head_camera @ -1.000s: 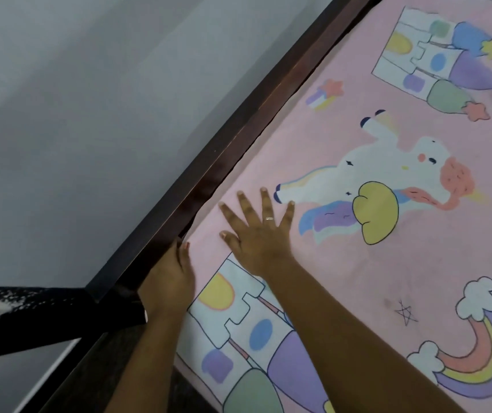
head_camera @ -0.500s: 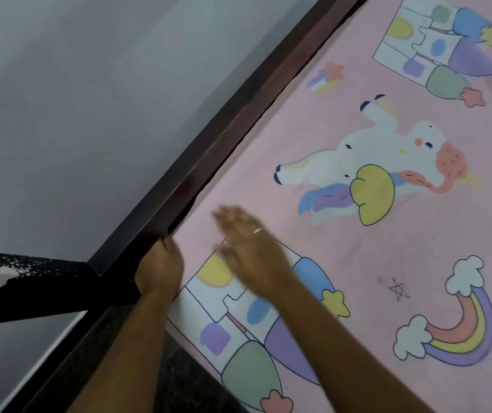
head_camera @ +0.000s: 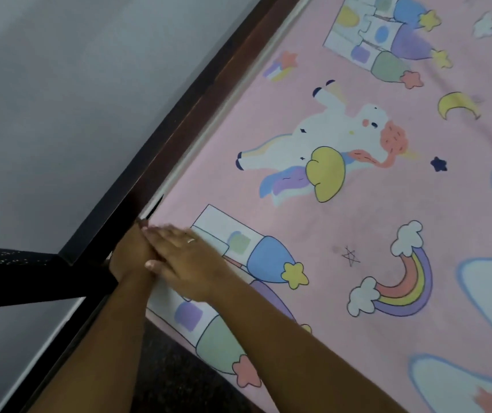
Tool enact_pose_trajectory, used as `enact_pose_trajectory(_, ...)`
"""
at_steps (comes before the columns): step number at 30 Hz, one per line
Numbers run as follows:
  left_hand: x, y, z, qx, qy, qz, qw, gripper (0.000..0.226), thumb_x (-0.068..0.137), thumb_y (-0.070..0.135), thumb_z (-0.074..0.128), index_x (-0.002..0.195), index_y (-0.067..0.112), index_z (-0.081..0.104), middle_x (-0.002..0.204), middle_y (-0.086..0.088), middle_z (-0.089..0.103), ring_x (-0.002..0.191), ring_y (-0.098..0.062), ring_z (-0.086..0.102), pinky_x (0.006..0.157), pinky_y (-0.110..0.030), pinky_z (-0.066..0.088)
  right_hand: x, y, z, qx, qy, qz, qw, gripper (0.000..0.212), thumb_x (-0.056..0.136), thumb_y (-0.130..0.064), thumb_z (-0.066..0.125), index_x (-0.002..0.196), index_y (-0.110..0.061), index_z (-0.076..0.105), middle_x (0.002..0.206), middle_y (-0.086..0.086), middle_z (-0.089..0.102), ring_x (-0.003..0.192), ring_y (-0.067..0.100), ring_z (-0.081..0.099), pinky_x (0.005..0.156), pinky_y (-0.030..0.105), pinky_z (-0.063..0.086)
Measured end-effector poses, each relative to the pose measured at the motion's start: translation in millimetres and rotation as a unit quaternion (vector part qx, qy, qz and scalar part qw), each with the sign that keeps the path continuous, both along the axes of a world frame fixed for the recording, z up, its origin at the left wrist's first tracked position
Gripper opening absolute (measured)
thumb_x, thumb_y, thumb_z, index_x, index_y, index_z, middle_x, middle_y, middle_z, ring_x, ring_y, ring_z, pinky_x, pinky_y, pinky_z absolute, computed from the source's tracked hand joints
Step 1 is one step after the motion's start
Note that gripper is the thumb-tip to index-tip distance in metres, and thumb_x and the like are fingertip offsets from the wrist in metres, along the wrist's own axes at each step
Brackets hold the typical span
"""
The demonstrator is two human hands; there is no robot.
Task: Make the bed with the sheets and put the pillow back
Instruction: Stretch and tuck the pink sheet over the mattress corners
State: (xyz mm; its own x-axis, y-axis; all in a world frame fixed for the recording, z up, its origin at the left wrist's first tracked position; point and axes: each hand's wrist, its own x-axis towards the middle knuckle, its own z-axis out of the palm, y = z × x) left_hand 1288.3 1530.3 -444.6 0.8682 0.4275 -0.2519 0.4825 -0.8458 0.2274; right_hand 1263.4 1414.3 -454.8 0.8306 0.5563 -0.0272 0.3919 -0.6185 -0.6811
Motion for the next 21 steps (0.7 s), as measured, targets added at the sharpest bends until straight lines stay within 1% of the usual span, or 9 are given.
enact_pose_trajectory(2, -5, -7, 2, 0.012, -0.005, 0.001, 1.0, 0.038, 0.101, 0.032, 0.034, 0.125, 0.006, 0.046, 0.126, -0.023, 0.055, 0.115, -0.039, 0.053, 0.094, -0.046, 0.038, -9, -13, -1, 0.009, -0.024, -0.012, 1.0, 0.057, 0.099, -0.039, 0.04, 0.149, -0.014, 0.028, 0.153, 0.006, 0.032, 0.143, 0.024, 0.023, 0.117, 0.038, 0.015)
enact_pose_trajectory(5, -26, -45, -7, 0.067, -0.108, -0.111, 0.986, 0.045, 0.099, 0.025, 0.037, 0.141, 0.008, 0.034, 0.145, -0.019, 0.038, 0.134, -0.037, 0.034, 0.106, -0.059, 0.023, -21, -59, -23, -0.086, -0.081, -0.035, 0.992, 0.057, 0.095, -0.045, 0.035, 0.142, -0.014, 0.042, 0.146, 0.003, 0.044, 0.137, 0.023, 0.037, 0.111, 0.041, 0.029)
enact_pose_trajectory(7, -35, -85, -17, 0.043, -0.125, -0.151, 0.98, 0.05, 0.096, 0.015, 0.041, 0.145, 0.011, 0.031, 0.151, -0.014, 0.031, 0.14, -0.032, 0.026, 0.109, -0.058, 0.017, -27, -95, -36, -0.134, -0.091, -0.033, 0.986, 0.058, 0.091, -0.043, 0.032, 0.137, -0.013, 0.05, 0.141, 0.002, 0.05, 0.131, 0.022, 0.045, 0.107, 0.04, 0.037)
enact_pose_trajectory(8, -37, -102, -21, 0.025, -0.117, -0.16, 0.98, 0.053, 0.094, 0.012, 0.043, 0.146, 0.012, 0.031, 0.152, -0.013, 0.031, 0.141, -0.031, 0.025, 0.11, -0.057, 0.016, -28, -109, -40, -0.143, -0.092, -0.03, 0.985, 0.057, 0.09, -0.042, 0.032, 0.136, -0.012, 0.051, 0.141, 0.002, 0.051, 0.13, 0.021, 0.046, 0.107, 0.04, 0.038)
enact_pose_trajectory(10, -31, -133, -27, 0.001, -0.092, -0.182, 0.979, 0.051, 0.096, 0.011, 0.043, 0.146, 0.013, 0.032, 0.152, -0.011, 0.032, 0.142, -0.029, 0.025, 0.111, -0.057, 0.016, -29, -137, -47, -0.146, -0.096, -0.042, 0.984, 0.057, 0.09, -0.039, 0.033, 0.137, -0.011, 0.05, 0.142, 0.003, 0.05, 0.131, 0.022, 0.045, 0.108, 0.04, 0.036)
enact_pose_trajectory(12, -21, -155, -35, 0.002, -0.076, -0.231, 0.97, 0.047, 0.099, 0.02, 0.033, 0.145, 0.015, 0.034, 0.152, -0.011, 0.033, 0.141, -0.03, 0.025, 0.11, -0.058, 0.018, -23, -167, -52, -0.154, -0.114, -0.052, 0.98, 0.056, 0.091, -0.04, 0.034, 0.136, -0.011, 0.05, 0.142, 0.004, 0.05, 0.132, 0.022, 0.044, 0.11, 0.04, 0.034)
enact_pose_trajectory(15, -7, -186, -42, 0.041, -0.041, -0.31, 0.949, 0.058, 0.095, 0.041, 0.018, 0.145, 0.017, 0.037, 0.15, -0.012, 0.035, 0.139, -0.036, 0.029, 0.105, -0.061, 0.026, -2, -229, -55, -0.184, -0.129, -0.051, 0.973, 0.053, 0.094, -0.05, 0.032, 0.136, -0.024, 0.051, 0.145, 0.0, 0.046, 0.135, 0.022, 0.041, 0.111, 0.043, 0.029)
enact_pose_trajectory(17, 3, -212, -47, 0.069, -0.034, -0.342, 0.936, 0.064, 0.094, 0.051, 0.019, 0.146, 0.017, 0.035, 0.151, -0.012, 0.034, 0.138, -0.038, 0.03, 0.104, -0.063, 0.026, 14, -283, -55, -0.222, -0.122, -0.08, 0.964, 0.055, 0.094, -0.054, 0.028, 0.141, -0.03, 0.044, 0.148, -0.002, 0.041, 0.137, 0.022, 0.038, 0.111, 0.044, 0.026)
enact_pose_trajectory(21, 34, -274, -57, 0.075, -0.044, -0.385, 0.919, 0.066, 0.094, 0.054, 0.018, 0.146, 0.018, 0.035, 0.15, -0.013, 0.035, 0.139, -0.038, 0.03, 0.104, -0.064, 0.025, 35, -382, -55, -0.29, -0.103, -0.158, 0.938, 0.058, 0.096, -0.058, 0.014, 0.145, -0.034, 0.036, 0.15, -0.003, 0.038, 0.138, 0.023, 0.036, 0.113, 0.046, 0.025)
